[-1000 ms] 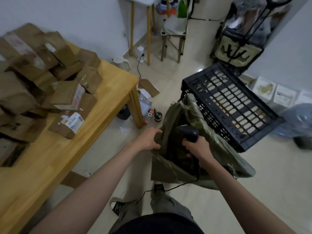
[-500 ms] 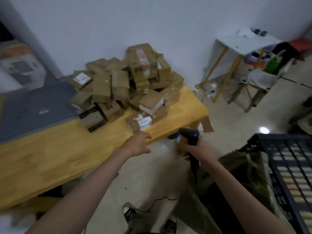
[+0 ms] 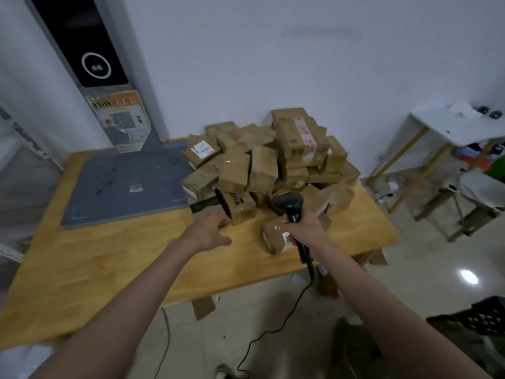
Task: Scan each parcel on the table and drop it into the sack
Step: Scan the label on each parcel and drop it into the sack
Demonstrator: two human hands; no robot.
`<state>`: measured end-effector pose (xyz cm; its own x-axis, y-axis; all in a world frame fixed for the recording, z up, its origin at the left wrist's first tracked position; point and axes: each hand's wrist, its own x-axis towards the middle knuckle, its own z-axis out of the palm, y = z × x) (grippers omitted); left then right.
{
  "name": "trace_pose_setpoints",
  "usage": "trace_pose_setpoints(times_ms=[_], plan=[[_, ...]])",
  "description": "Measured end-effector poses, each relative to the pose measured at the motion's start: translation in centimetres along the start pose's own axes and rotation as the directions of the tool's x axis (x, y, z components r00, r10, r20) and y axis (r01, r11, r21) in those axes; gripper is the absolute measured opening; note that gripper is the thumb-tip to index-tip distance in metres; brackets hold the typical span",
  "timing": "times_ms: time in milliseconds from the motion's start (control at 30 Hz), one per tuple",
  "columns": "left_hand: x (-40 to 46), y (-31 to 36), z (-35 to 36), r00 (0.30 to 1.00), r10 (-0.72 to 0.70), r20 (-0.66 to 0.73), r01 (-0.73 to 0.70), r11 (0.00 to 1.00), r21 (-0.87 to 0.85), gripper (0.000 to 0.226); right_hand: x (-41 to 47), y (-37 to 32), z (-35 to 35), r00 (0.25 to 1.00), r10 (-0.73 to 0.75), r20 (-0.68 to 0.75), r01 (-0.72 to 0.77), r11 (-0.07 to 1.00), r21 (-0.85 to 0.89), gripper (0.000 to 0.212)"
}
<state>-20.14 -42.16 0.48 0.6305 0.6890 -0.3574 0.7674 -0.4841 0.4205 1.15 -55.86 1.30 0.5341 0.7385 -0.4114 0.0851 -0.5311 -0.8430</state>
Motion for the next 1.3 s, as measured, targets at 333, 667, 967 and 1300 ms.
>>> trace_pose_setpoints(times_ms=[333, 667, 967, 1300], plan=[[5.5, -4.0, -6.4, 0.998, -0.048, -0.029, 0.044, 0.992, -0.119, 0.058, 7.4, -8.0, 5.2, 0.998, -0.057, 0.030, 0.056, 0.998, 0.039, 0.014], [14.2, -4.5, -8.2, 0.993, -0.116, -0.023, 0.108, 0.970, -0.219, 0.030, 16.9, -9.6, 7.9, 0.988, 0.046, 0.150, -0.065, 0.990, 0.123, 0.031], [19.2, -4.9, -6.8, 0.984, -0.175, 0.023, 0.170, 0.907, -0.386, 0.067, 22.0, -7.9, 10.0, 0.975, 0.091, 0.205, -0.110, 0.991, 0.081, 0.013], [20.1, -4.8, -5.0, 0.987, -0.153, -0.056, 0.100, 0.842, -0.531, 0.063, 22.1, -6.7, 10.8, 0.988, 0.069, 0.137, -0.091, 0.982, 0.164, 0.025]])
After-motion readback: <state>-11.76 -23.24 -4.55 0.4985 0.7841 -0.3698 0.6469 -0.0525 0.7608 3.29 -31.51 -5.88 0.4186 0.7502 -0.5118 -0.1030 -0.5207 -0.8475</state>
